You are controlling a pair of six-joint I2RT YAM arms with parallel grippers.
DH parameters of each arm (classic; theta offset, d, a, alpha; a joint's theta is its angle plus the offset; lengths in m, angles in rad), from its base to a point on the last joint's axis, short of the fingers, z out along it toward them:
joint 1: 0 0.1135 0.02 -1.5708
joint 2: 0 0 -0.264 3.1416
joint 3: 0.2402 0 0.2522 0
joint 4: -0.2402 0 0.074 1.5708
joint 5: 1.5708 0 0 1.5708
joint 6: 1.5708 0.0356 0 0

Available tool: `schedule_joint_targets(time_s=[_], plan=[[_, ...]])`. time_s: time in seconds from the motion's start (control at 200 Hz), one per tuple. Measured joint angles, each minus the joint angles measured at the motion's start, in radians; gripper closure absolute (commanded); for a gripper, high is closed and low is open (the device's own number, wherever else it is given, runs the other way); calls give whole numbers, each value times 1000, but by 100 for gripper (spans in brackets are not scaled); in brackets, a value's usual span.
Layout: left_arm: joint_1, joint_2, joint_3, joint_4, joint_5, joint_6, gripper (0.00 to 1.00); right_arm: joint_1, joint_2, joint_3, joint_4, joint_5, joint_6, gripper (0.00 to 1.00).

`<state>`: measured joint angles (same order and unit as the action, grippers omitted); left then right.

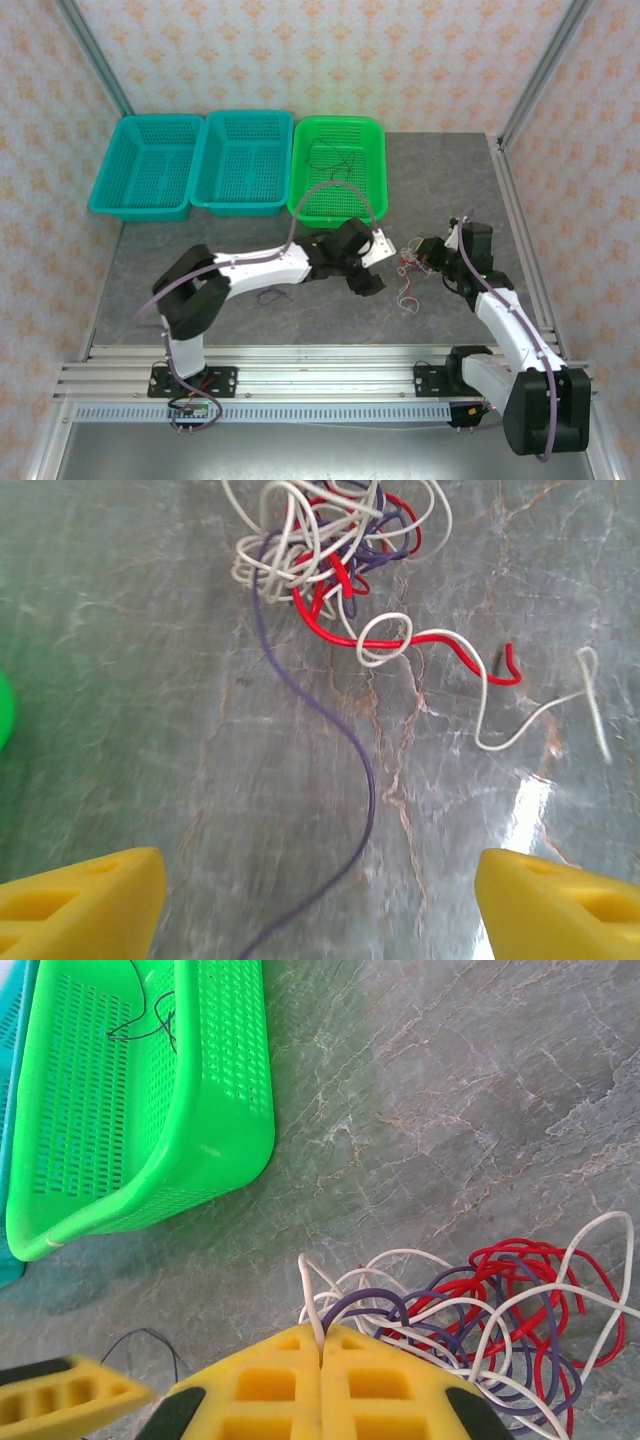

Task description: Untangle the cables

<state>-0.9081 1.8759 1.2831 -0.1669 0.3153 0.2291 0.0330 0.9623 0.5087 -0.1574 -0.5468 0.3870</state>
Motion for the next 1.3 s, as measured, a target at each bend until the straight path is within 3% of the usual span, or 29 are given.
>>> schedule_joint_targets(time_s=[0.08, 0.16, 0.2, 0.31, 0.365, 0.591, 0.856, 1.081, 1.296], plan=[[0, 71, 31, 35, 17, -25, 22, 0, -2, 0, -1, 0, 0, 100], [0, 124, 33, 69, 18, -71, 33, 1, -2, 0, -6, 2, 1, 100], [0, 147, 33, 79, 13, -92, 43, 1, -2, 0, -7, 4, 1, 100], [12, 195, 34, 100, 10, -183, 85, 1, -2, 0, -7, 8, 1, 100], [30, 197, 21, 127, 18, -237, 100, 1, -2, 0, -8, 13, 1, 100], [98, 60, -43, 172, 50, -352, 100, 40, 31, 0, -24, 85, 19, 100], [81, -124, -46, 198, 108, -399, 100, 182, 332, 90, -45, 190, 112, 100], [82, -129, -89, 179, 97, -415, 100, 184, 367, 98, -43, 263, 153, 58], [84, -128, -108, 180, 97, -426, 100, 214, -8, -15, -18, 279, 73, 35]])
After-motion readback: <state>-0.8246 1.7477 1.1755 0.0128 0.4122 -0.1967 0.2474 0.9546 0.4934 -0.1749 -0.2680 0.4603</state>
